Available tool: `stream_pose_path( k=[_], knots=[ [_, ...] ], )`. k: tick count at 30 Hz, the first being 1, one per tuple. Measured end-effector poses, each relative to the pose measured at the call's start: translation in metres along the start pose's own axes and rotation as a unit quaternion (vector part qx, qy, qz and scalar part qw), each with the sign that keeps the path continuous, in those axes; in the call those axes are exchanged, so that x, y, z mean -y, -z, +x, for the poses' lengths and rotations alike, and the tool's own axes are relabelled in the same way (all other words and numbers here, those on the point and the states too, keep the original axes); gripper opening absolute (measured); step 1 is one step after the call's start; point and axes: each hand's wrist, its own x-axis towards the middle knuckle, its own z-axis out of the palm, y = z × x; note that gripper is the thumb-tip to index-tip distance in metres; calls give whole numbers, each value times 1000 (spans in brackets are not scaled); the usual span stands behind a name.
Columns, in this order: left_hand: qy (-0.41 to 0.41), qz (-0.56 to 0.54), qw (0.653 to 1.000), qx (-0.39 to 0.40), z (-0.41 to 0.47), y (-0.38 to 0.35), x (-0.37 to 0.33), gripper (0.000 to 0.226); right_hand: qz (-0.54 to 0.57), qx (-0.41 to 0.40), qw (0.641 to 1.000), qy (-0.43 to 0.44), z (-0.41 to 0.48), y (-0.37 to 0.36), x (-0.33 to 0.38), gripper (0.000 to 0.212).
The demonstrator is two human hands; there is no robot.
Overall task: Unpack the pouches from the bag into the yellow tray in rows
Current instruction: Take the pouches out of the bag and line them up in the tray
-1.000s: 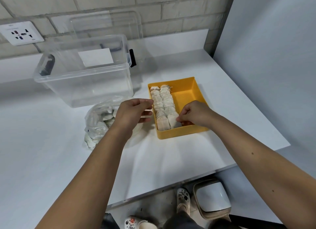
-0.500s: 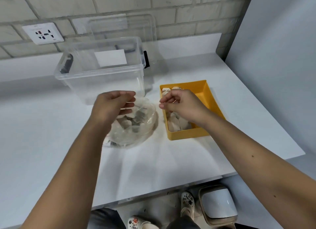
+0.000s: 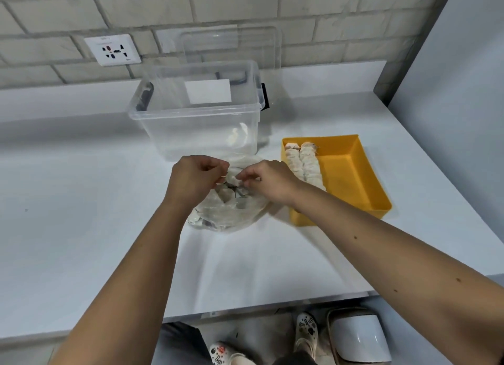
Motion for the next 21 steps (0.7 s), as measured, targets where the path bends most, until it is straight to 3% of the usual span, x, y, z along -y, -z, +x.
stream_pose_path(
  k=[6,9,12,15,18,21],
  knots=[
    [33,-177,980,-86,0,9,-6,15,-99,-116,988,34,11,-8,16,23],
    [39,-171,980,-92,0,13,-6,16,-173,-131,973,75,22,-19,28,18],
    [27,-97,992,-72,0,16,1,10,-224,-59,970,69,29,-26,29,19],
    [-9,46,998,-40,-1,17,12,17,-212,-1,976,55,33,-32,23,31],
    [-39,214,976,24,-3,14,19,23,-191,10,980,58,33,-36,19,29],
    [-32,315,947,47,-5,9,20,25,-172,14,984,45,33,-37,18,23]
  ],
)
